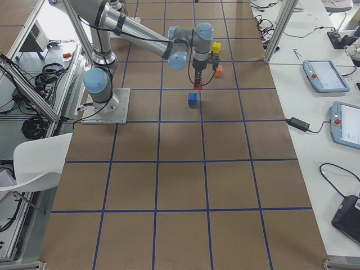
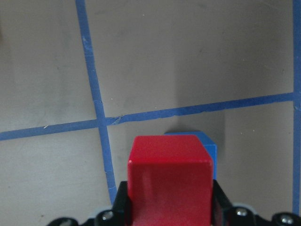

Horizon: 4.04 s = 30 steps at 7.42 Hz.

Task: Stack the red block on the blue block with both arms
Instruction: 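Lower the red cube onto the blue cube with the right gripper, then open the right gripper and raise it off the stack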

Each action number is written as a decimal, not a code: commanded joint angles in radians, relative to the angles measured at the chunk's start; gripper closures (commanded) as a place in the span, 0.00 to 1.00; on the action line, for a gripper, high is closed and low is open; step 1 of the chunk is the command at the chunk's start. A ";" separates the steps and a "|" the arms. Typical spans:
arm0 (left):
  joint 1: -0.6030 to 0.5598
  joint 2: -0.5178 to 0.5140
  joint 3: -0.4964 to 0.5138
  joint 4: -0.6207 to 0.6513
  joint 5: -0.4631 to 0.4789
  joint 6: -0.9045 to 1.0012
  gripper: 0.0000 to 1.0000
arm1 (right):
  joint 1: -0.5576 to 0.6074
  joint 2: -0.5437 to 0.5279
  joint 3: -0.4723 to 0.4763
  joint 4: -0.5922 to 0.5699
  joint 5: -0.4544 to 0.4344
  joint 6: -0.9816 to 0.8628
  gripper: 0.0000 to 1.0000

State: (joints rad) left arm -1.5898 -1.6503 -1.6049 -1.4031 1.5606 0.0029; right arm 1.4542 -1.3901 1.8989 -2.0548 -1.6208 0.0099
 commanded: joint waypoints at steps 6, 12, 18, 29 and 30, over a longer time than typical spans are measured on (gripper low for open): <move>-0.004 -0.003 -0.001 0.003 -0.001 -0.001 0.00 | -0.078 -0.012 0.085 -0.031 0.019 -0.013 0.95; -0.004 -0.003 -0.001 0.003 0.001 0.002 0.00 | -0.078 -0.003 0.086 -0.031 0.021 -0.021 0.89; -0.004 -0.005 -0.001 0.001 0.003 0.002 0.00 | -0.075 -0.013 0.066 -0.031 0.021 -0.024 0.23; -0.028 0.041 0.010 -0.008 0.015 -0.004 0.00 | 0.080 -0.147 -0.236 0.246 0.073 0.067 0.00; -0.039 0.035 0.016 -0.008 0.015 -0.004 0.00 | 0.081 -0.144 -0.241 0.246 0.076 0.065 0.00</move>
State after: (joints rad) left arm -1.6147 -1.6097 -1.5940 -1.4113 1.5748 -0.0011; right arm 1.5283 -1.5364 1.6601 -1.7929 -1.5493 0.0783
